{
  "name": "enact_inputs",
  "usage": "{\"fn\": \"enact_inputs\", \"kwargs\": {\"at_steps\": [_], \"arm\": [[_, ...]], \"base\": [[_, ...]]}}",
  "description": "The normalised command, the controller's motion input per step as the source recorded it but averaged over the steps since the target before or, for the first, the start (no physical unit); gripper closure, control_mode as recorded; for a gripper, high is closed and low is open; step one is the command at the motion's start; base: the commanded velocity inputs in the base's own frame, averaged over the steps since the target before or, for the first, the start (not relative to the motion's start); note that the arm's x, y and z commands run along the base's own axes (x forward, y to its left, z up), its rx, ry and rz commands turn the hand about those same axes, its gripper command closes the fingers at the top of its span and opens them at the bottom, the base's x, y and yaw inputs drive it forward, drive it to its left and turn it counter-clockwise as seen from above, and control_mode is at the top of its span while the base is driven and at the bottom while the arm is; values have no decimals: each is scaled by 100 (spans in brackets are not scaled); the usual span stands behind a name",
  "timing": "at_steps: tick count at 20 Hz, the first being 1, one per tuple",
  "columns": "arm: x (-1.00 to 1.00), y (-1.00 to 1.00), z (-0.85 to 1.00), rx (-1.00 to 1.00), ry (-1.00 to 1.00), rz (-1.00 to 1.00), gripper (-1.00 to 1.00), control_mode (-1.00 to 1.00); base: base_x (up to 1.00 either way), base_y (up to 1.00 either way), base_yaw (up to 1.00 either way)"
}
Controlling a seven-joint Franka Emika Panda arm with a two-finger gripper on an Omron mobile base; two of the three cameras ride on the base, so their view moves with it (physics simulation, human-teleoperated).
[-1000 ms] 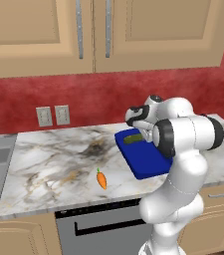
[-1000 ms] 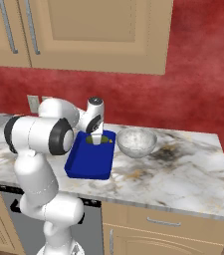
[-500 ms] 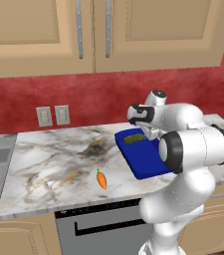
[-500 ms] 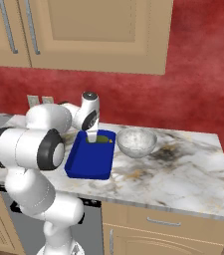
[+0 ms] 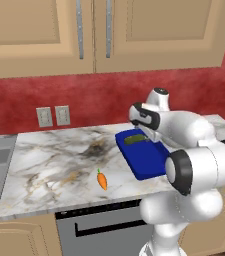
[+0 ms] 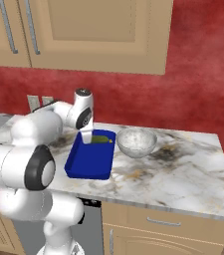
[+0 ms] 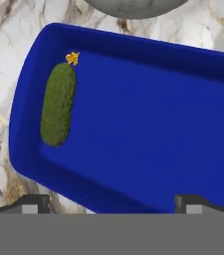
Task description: Place the two vegetables and bowl onto the tray for setting up a vegetable dip station.
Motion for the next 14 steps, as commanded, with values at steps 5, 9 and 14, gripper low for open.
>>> {"fn": "enact_inputs", "kwargs": {"at_steps": [5,9,14], "arm": [[-61,19,8,-4,0,20,-100,-100],[-35,41,26,-3,2,21,-100,-100],[-39,39,25,-3,2,21,-100,-100]], "base": [[0,0,0],[0,0,0],[0,0,0]]}}
